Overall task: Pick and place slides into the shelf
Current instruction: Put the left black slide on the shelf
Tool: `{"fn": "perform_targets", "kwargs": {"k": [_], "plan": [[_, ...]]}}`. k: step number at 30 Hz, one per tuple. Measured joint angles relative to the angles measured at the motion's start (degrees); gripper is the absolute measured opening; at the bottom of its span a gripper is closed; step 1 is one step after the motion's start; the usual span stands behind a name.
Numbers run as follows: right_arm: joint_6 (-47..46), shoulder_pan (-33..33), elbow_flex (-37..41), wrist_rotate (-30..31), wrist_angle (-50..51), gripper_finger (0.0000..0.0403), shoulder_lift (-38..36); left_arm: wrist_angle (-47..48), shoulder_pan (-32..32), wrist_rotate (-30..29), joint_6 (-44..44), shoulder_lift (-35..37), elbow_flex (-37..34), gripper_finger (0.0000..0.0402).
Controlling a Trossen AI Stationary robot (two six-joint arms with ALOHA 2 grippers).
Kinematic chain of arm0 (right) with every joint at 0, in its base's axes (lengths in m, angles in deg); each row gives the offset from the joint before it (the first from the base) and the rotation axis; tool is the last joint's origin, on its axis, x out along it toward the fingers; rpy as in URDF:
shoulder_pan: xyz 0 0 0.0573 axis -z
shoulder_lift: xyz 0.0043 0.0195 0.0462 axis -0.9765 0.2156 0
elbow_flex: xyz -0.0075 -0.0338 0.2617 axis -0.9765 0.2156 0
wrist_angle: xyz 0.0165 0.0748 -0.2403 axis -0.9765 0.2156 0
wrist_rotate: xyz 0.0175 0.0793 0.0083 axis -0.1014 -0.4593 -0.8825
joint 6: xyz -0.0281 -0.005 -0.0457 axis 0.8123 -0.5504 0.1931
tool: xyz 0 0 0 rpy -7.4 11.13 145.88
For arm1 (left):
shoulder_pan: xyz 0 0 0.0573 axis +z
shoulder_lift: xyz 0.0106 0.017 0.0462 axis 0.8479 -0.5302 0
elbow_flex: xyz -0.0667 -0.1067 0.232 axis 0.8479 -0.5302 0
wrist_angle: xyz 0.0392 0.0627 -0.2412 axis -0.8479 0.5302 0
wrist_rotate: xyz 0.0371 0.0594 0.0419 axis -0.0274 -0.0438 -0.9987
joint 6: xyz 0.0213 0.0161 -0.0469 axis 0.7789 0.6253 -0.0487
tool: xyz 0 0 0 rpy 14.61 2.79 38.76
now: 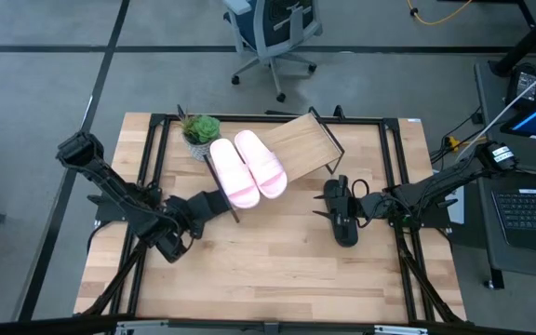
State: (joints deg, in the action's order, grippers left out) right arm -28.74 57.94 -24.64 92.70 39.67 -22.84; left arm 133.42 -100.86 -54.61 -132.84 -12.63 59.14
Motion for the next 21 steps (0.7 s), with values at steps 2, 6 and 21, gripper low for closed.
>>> {"fn": "perform_targets", "kwargs": {"k": [2,6,21], "plan": [[-0.01,0.01,0.00,-0.01,0.01,0.0193,0.00,-0.17,0.86,0.01,1.46,0.00,0.00,0.0140],[0.00,0.01,0.00,0.00,0.01,0.0193,0.00,-0.48,2.09,-0.01,2.37,0.00,0.00,0.0140],[0.10,0.00,0.00,0.00,0.01,0.0193,-0.01,-1.96,2.10,-3.12,2.43,-0.02,0.00,0.0140]]}}
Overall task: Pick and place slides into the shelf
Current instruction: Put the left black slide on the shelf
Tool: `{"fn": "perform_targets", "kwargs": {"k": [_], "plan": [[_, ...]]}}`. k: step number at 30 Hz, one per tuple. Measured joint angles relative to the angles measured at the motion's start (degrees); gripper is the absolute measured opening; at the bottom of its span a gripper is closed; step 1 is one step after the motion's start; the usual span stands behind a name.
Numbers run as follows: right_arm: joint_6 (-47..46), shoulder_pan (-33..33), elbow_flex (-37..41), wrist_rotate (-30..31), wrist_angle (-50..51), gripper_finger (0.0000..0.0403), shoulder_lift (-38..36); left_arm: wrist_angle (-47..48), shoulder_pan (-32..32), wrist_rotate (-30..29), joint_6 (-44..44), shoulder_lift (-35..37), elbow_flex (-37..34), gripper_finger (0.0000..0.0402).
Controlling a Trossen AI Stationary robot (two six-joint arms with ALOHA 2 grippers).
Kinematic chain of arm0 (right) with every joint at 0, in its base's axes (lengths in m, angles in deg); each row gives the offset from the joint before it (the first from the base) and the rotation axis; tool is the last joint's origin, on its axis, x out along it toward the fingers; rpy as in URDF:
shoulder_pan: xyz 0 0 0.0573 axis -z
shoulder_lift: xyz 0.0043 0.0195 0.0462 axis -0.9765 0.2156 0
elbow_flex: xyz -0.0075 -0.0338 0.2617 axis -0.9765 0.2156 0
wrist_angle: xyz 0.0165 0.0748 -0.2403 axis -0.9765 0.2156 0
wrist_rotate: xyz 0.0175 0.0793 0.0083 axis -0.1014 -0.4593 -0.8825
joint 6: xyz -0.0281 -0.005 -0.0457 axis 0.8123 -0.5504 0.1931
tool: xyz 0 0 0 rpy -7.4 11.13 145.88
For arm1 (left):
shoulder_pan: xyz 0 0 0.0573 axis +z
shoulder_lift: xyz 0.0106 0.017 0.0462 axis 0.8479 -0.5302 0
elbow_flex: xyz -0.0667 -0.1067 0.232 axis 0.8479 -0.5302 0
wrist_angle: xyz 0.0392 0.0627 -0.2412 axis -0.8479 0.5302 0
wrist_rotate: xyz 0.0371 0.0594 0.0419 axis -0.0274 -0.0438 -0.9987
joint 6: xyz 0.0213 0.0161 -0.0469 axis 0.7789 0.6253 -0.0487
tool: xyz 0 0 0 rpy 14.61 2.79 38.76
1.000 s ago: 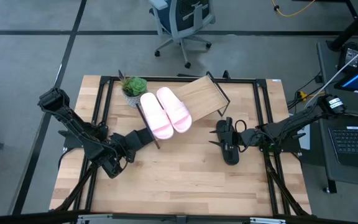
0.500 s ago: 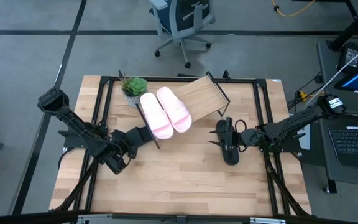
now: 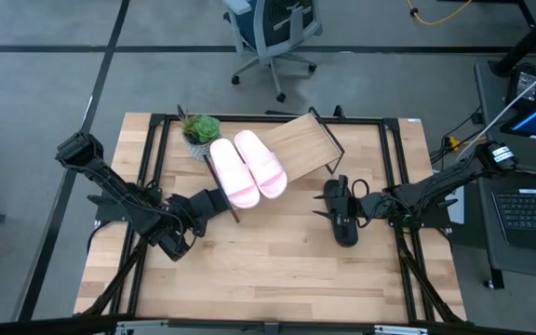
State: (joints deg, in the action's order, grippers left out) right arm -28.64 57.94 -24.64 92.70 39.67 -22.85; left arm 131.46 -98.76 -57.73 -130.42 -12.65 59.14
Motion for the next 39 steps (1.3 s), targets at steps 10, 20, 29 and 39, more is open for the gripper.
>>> {"fn": "perform_targets", "kwargs": {"k": [10,20,29,39], "plan": [[-0.07,0.00,0.00,-0.02,0.00,0.0193,-0.01,-0.02,0.70,-0.51,-0.04,-0.58,0.00,0.0140],[-0.09,-0.01,0.00,-0.02,-0.02,0.0193,0.00,-9.55,1.03,-2.58,-0.14,-2.45,-4.10,0.0140],[-0.09,-0.01,0.00,-0.02,-0.02,0.0193,-0.01,-9.31,0.90,-3.35,-0.08,-2.45,-4.15,0.0140],[-0.11,0.01,0.00,-0.02,-0.02,0.0193,-0.01,-14.14,0.90,-12.17,-0.16,-2.45,-8.03,0.0140]]}}
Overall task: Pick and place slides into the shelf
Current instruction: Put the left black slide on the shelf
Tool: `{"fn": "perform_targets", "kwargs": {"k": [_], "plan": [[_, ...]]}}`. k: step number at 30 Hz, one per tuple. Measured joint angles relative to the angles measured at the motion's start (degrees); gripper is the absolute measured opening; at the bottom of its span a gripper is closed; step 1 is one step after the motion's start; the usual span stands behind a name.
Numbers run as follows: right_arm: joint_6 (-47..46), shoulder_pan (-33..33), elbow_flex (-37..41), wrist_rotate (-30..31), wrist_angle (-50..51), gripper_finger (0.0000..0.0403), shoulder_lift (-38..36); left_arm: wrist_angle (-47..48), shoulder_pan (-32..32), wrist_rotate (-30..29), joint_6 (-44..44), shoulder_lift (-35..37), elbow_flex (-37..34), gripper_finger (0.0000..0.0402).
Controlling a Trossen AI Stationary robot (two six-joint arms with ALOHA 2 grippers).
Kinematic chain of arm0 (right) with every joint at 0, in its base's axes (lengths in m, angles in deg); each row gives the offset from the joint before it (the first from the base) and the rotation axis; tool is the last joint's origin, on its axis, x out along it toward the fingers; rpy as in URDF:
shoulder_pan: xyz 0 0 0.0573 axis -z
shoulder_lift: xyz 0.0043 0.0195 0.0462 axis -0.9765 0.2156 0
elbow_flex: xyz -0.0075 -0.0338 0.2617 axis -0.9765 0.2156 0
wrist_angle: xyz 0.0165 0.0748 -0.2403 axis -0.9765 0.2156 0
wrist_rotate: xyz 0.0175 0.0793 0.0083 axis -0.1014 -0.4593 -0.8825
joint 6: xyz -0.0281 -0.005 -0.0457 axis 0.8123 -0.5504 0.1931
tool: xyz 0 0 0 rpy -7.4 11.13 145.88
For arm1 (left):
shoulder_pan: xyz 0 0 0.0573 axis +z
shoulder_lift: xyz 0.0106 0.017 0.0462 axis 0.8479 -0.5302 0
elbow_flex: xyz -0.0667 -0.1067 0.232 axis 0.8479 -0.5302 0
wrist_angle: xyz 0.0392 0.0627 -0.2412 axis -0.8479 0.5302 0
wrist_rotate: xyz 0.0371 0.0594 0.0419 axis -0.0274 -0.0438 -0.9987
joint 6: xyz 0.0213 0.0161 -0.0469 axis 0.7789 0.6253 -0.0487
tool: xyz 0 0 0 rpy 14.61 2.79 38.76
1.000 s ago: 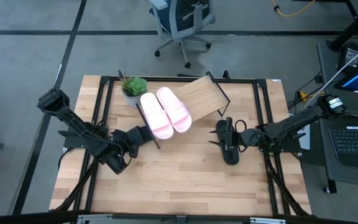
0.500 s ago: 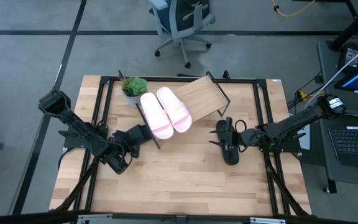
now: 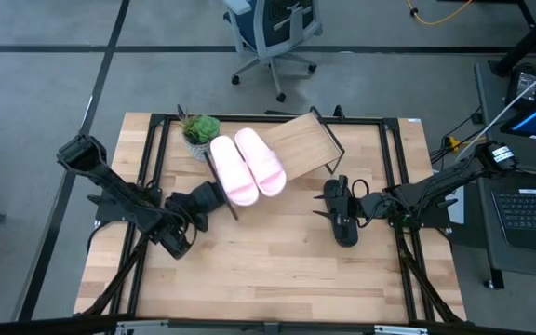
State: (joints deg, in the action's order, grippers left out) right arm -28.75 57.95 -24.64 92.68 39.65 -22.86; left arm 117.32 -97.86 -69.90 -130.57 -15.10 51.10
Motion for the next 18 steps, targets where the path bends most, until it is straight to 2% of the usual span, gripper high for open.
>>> {"fn": "perform_targets", "kwargs": {"k": [6,9,13,18], "plan": [[0.00,0.00,0.00,0.00,0.00,0.0193,0.00,-9.44,0.00,-4.37,0.10,0.00,-5.44,0.0121],[0.00,-0.02,0.00,0.00,0.00,0.0193,0.00,-12.29,0.00,-5.00,0.10,0.00,-6.91,0.0085],[0.00,-0.01,0.00,0.00,0.00,0.0193,0.00,-13.22,-0.91,-5.38,0.10,0.02,-7.07,0.0017],[0.07,0.00,0.00,-0.02,0.00,0.0193,0.00,-14.39,-2.33,-6.40,0.14,0.02,-6.99,0.0007]]}}
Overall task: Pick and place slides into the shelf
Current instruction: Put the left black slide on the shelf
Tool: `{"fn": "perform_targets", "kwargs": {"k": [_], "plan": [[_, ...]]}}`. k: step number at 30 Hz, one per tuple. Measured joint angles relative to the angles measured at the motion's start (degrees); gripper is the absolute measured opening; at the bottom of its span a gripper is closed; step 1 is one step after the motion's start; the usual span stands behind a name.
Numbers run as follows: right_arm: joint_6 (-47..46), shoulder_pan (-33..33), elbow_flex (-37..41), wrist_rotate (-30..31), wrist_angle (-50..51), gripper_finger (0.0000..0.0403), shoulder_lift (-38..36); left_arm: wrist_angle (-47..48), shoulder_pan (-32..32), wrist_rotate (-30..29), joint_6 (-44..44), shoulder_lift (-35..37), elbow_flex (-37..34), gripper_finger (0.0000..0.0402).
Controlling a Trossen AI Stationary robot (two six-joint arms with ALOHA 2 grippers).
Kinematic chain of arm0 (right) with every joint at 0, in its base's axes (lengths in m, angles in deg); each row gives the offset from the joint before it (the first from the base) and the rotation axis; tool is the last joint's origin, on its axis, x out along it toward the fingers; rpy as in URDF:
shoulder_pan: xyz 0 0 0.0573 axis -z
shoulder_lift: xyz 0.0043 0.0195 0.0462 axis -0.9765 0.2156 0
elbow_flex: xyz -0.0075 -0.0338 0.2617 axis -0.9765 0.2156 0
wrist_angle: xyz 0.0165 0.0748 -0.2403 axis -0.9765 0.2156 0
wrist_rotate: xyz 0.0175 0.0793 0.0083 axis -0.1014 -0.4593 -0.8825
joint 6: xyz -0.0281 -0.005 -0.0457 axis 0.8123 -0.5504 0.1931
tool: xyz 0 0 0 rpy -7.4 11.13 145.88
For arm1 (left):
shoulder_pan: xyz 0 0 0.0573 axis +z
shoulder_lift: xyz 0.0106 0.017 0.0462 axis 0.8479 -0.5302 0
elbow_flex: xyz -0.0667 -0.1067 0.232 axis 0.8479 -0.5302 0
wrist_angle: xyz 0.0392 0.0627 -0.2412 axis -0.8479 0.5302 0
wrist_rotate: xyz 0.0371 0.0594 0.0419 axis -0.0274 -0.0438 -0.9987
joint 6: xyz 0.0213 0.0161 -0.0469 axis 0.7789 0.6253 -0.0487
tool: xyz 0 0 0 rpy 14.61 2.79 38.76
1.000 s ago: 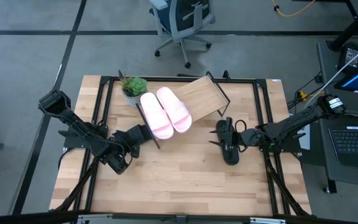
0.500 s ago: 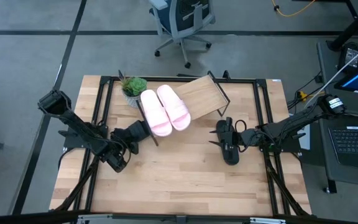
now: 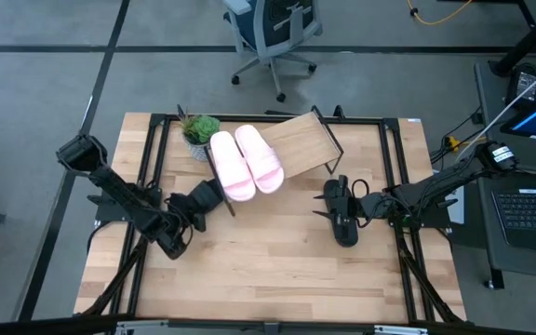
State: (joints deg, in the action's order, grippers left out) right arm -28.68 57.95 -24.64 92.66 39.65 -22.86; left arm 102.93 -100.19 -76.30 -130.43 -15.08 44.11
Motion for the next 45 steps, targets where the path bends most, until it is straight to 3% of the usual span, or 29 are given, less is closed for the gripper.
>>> {"fn": "perform_targets", "kwargs": {"k": [6,12,22,29,37,45], "plan": [[-0.04,-0.02,0.00,0.00,0.00,0.0193,0.00,4.42,-0.69,-0.38,0.02,0.11,2.20,0.0004],[-0.04,0.00,0.00,0.01,0.00,0.0193,0.00,15.81,-0.69,0.71,0.02,0.11,8.66,0.0002],[-0.02,0.00,0.00,0.02,0.00,0.0193,0.00,38.17,-1.72,10.72,3.38,0.15,26.06,0.0001],[-0.04,0.00,0.00,0.00,0.00,0.0193,0.00,51.75,-2.82,21.11,4.22,0.15,37.43,0.0000],[0.00,-0.02,0.00,-0.11,-0.02,0.0193,0.00,53.05,-2.85,31.45,13.08,0.17,44.21,0.0000],[1.74,-0.04,0.00,-8.90,-4.49,0.0193,0.00,50.72,-2.90,35.17,25.39,0.16,50.59,0.0000]]}}
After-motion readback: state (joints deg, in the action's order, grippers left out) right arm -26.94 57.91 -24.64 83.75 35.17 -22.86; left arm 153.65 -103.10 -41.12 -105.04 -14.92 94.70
